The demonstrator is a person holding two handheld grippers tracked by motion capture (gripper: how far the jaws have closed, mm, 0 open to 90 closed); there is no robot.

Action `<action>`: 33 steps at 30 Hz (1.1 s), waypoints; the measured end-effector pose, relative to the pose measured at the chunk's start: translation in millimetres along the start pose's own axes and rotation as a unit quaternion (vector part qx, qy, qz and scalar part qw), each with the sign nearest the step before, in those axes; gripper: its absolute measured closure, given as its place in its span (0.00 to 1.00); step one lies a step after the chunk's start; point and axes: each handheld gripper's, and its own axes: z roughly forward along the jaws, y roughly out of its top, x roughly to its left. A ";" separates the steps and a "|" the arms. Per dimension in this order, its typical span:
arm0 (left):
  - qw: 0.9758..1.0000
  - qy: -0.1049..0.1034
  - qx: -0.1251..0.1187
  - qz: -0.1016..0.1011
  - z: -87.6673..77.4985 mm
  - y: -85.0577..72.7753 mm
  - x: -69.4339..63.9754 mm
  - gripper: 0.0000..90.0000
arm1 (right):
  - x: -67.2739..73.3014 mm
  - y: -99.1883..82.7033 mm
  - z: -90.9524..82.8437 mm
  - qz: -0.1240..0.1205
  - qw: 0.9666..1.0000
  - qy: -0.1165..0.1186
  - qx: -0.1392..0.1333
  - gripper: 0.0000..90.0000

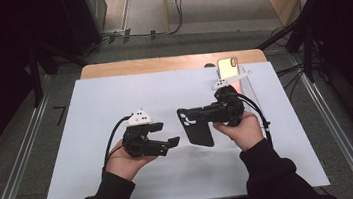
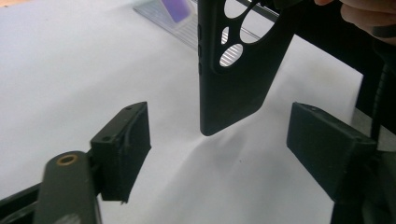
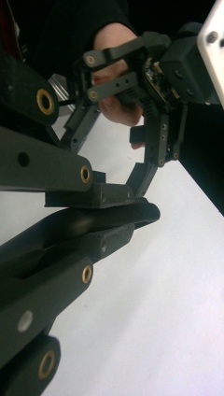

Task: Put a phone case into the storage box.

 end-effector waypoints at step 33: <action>0.989 -0.125 0.029 0.077 9.6 38.3 17.6 0.46 | 2.6 -2.4 4.0 -0.019 0.995 0.097 0.004 0.88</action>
